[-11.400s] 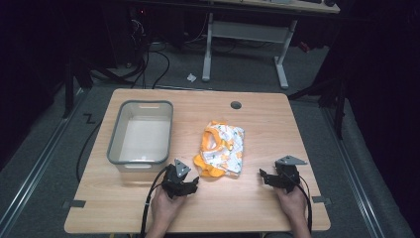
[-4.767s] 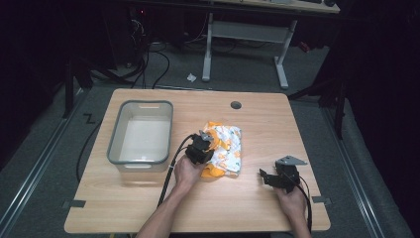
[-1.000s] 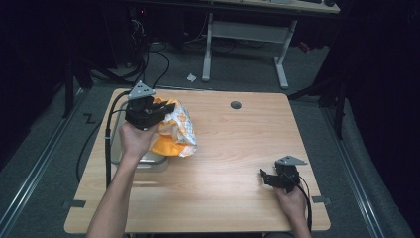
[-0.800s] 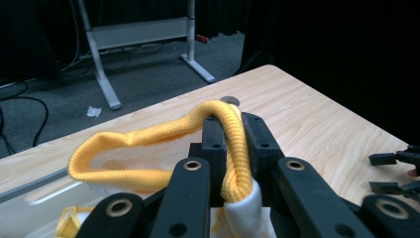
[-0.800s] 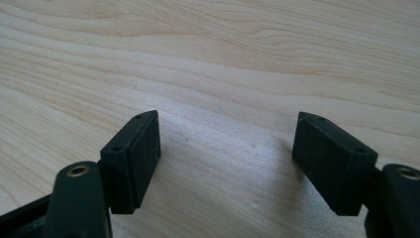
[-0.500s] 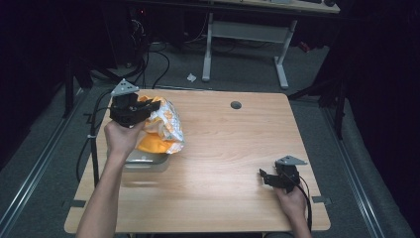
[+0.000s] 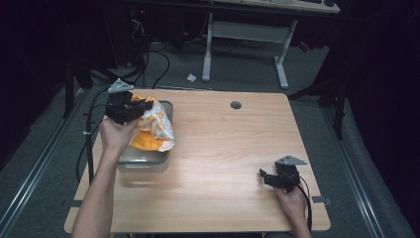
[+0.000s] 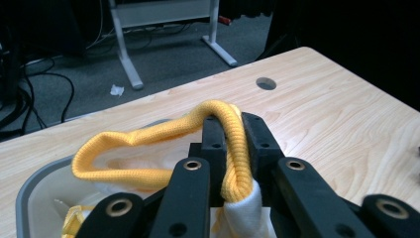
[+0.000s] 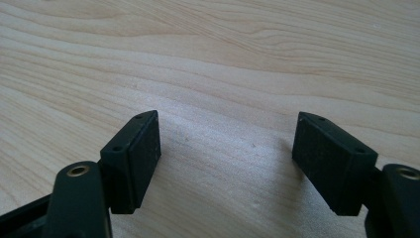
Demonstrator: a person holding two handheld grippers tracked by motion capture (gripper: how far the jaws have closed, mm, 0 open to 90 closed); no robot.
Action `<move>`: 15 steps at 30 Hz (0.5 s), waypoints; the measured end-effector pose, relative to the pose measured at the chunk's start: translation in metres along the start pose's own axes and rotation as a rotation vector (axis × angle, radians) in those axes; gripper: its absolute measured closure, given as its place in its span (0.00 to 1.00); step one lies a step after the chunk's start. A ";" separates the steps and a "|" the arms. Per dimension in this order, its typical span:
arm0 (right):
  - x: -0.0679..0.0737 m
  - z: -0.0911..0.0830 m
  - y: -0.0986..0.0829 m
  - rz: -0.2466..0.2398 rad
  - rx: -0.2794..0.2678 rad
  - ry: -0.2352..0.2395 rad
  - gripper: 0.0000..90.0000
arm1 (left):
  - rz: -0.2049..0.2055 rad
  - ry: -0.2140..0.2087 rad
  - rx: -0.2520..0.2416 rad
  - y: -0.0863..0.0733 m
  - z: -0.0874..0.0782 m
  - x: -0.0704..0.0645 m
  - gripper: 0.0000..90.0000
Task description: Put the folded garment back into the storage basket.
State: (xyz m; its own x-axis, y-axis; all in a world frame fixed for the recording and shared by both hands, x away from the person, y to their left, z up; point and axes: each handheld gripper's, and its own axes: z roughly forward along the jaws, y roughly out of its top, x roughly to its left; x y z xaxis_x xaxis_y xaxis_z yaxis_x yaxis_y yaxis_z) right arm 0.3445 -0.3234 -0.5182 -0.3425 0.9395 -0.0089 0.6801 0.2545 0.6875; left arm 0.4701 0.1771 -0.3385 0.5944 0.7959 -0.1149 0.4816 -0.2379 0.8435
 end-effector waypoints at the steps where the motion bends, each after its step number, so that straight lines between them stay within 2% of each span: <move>1: 0.000 0.000 0.000 0.001 0.000 0.000 0.30 | 0.008 0.005 0.010 -0.001 0.002 0.001 0.91; 15: 0.000 0.000 0.000 0.002 0.000 0.000 0.30 | 0.017 0.037 0.101 -0.022 0.022 0.020 0.90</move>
State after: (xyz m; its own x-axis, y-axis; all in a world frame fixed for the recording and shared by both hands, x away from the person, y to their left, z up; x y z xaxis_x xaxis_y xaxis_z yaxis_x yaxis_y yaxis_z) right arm 0.3445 -0.3233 -0.5182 -0.3411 0.9400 -0.0078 0.6807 0.2527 0.6876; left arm 0.4858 0.1864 -0.3712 0.5799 0.8108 -0.0797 0.5353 -0.3054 0.7875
